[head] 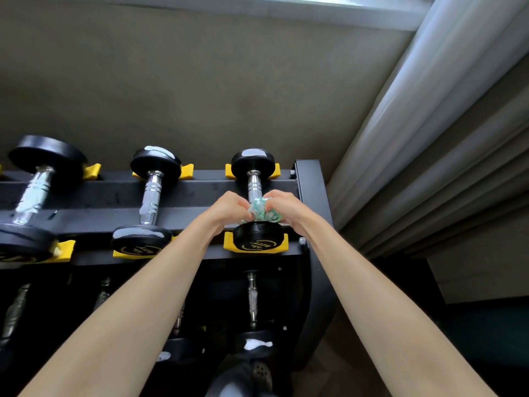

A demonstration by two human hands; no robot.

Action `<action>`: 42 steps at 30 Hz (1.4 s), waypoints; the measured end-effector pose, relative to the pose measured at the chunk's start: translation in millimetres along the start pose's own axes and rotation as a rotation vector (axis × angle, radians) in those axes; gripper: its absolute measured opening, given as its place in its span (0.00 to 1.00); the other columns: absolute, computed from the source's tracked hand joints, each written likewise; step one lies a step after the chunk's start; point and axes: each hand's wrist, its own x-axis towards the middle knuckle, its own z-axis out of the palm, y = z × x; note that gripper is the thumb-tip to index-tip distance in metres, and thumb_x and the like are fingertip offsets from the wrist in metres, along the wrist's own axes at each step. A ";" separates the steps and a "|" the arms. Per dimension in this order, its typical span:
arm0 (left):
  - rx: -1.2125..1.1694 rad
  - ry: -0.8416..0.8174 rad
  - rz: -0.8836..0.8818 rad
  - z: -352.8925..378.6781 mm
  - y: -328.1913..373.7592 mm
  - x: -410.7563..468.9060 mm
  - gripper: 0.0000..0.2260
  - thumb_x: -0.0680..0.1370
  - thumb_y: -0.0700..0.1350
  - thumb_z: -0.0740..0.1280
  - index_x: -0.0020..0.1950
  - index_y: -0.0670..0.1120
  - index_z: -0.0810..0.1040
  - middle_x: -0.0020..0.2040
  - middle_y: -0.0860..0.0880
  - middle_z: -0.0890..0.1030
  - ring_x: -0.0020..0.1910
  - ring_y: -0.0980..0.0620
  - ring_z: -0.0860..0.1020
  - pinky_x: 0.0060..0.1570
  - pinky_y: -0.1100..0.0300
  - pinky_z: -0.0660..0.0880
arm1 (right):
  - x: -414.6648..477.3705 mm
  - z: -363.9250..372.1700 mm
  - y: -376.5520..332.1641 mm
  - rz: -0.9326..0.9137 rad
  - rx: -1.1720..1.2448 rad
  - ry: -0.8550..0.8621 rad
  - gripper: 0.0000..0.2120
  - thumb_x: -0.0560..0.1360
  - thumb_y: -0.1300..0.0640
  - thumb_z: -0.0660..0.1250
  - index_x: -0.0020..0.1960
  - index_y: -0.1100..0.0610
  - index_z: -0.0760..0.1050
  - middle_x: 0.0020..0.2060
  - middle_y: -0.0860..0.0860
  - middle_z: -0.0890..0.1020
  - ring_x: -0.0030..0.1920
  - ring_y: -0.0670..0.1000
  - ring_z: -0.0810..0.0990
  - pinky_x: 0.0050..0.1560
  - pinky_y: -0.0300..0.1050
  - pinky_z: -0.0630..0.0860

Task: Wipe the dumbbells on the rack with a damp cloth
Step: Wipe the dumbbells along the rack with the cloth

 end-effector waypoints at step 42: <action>-0.305 0.227 0.148 5.7 15.1 -71.9 0.10 0.73 0.45 0.70 0.38 0.43 0.73 0.38 0.50 0.73 0.38 0.57 0.70 0.37 0.64 0.64 | -90.2 -4.7 43.6 -0.035 0.709 -0.052 0.12 0.79 0.51 0.59 0.58 0.53 0.76 0.48 0.53 0.82 0.48 0.53 0.80 0.53 0.52 0.76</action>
